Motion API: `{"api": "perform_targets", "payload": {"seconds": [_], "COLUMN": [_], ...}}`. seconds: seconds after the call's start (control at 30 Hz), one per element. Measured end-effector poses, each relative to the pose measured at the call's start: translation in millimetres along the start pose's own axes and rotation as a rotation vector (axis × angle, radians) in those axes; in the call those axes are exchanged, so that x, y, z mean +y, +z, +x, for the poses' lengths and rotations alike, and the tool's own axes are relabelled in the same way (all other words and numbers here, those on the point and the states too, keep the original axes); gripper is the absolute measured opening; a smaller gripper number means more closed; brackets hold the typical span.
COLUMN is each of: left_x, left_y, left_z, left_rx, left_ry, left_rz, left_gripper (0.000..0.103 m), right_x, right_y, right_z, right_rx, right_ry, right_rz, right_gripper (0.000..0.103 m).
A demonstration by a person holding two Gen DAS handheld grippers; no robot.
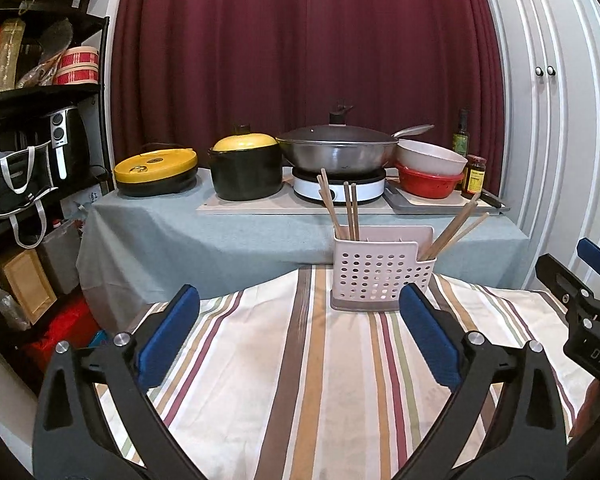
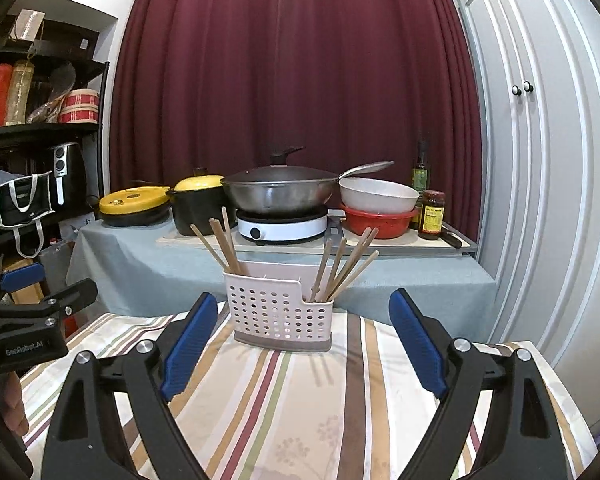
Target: Organize utensils
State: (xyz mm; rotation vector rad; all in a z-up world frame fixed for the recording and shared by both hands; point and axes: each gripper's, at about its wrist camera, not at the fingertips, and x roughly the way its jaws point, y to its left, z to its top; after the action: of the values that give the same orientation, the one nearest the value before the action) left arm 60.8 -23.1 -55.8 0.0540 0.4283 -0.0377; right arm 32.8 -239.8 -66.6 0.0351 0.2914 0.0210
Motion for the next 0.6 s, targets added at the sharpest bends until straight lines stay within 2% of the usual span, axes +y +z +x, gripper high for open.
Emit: {"api": "perform_targets", "payload": {"seconds": [0.37, 0.6], "left_x": [8, 10], "left_y": [8, 12], "left_z": [-36, -50], "left_rx": [-0.043, -0.066], "left_ry": [0.024, 0.022], "left_rz": [-0.012, -0.016], "left_gripper": [0.099, 0.099], "right_x": [4, 7], "right_y": [16, 19], "right_z": [-39, -47], "right_rx": [-0.069, -0.082], "right_ry": [0.003, 0.006], "right_rz": [-0.016, -0.026], "right_gripper": [0.085, 0.085]}}
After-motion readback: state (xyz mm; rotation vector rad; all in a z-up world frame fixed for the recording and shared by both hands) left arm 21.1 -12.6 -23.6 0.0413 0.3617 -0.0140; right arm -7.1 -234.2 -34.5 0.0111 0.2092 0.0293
